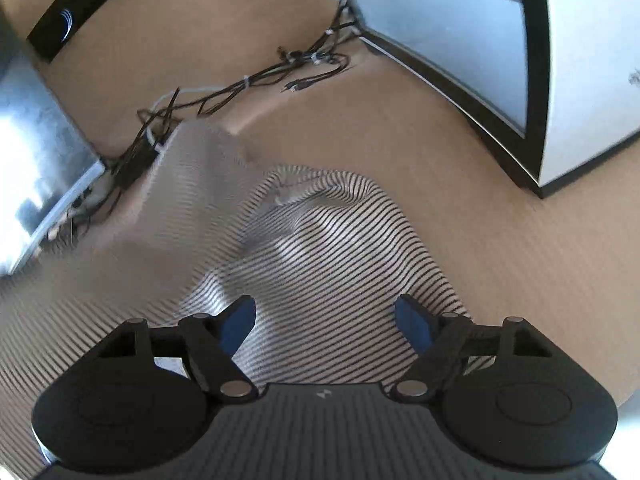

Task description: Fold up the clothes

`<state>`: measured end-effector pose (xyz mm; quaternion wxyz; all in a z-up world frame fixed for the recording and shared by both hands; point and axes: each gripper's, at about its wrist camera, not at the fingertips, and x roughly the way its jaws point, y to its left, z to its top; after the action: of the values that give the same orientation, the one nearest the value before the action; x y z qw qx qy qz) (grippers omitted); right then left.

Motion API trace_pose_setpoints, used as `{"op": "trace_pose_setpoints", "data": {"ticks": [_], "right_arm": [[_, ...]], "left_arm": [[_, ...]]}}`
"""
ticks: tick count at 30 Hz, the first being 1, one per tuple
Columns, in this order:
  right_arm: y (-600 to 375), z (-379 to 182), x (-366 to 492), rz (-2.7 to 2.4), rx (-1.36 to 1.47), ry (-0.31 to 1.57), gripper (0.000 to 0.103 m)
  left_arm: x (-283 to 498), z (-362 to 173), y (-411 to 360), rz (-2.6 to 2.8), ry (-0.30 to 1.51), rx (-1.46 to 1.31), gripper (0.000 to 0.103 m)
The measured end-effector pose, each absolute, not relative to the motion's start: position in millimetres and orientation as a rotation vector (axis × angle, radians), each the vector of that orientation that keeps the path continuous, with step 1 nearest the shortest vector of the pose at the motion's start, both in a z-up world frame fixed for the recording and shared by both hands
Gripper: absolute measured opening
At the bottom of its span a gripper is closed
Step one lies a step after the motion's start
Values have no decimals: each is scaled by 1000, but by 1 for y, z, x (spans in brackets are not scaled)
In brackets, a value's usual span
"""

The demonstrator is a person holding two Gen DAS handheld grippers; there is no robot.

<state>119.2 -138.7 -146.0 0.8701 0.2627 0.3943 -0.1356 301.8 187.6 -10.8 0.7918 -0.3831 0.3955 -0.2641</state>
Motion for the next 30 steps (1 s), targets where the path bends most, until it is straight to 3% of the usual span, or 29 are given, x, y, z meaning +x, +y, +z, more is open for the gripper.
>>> {"op": "trace_pose_setpoints", "data": {"ticks": [2,6,7,9,10,11,17,23,25,26,27,28,30], "right_arm": [[-132,-146,122,-283,499,841,79],[-113,-144,136,-211,450,868,79],[-104,-143,142,-205,410,886,79],[-79,-138,153,-215,261,915,79],[-66,-133,156,-204,175,906,79],[-50,-126,157,-165,72,876,79],[47,-106,167,204,-468,701,79],[104,-140,188,447,-762,638,78],[106,-150,197,439,-819,599,69],[106,-152,203,421,-830,586,46],[103,-149,211,396,-820,586,13],[96,-141,220,369,-777,588,8],[64,-108,239,280,-627,567,8]], "left_arm": [[317,2,236,-456,775,-878,11],[333,-8,260,-411,830,-849,13],[334,-17,260,-395,872,-846,20],[336,-36,262,-369,950,-875,42],[333,-44,263,-360,976,-903,59],[328,-49,267,-364,981,-926,66],[304,-56,295,-346,983,-1041,90],[272,-34,307,-308,960,-965,95],[262,-21,303,-322,919,-927,95],[257,-14,299,-331,900,-906,96],[255,-9,291,-343,887,-876,97],[252,-5,282,-356,878,-844,98],[246,-3,258,-387,883,-763,99]]}}
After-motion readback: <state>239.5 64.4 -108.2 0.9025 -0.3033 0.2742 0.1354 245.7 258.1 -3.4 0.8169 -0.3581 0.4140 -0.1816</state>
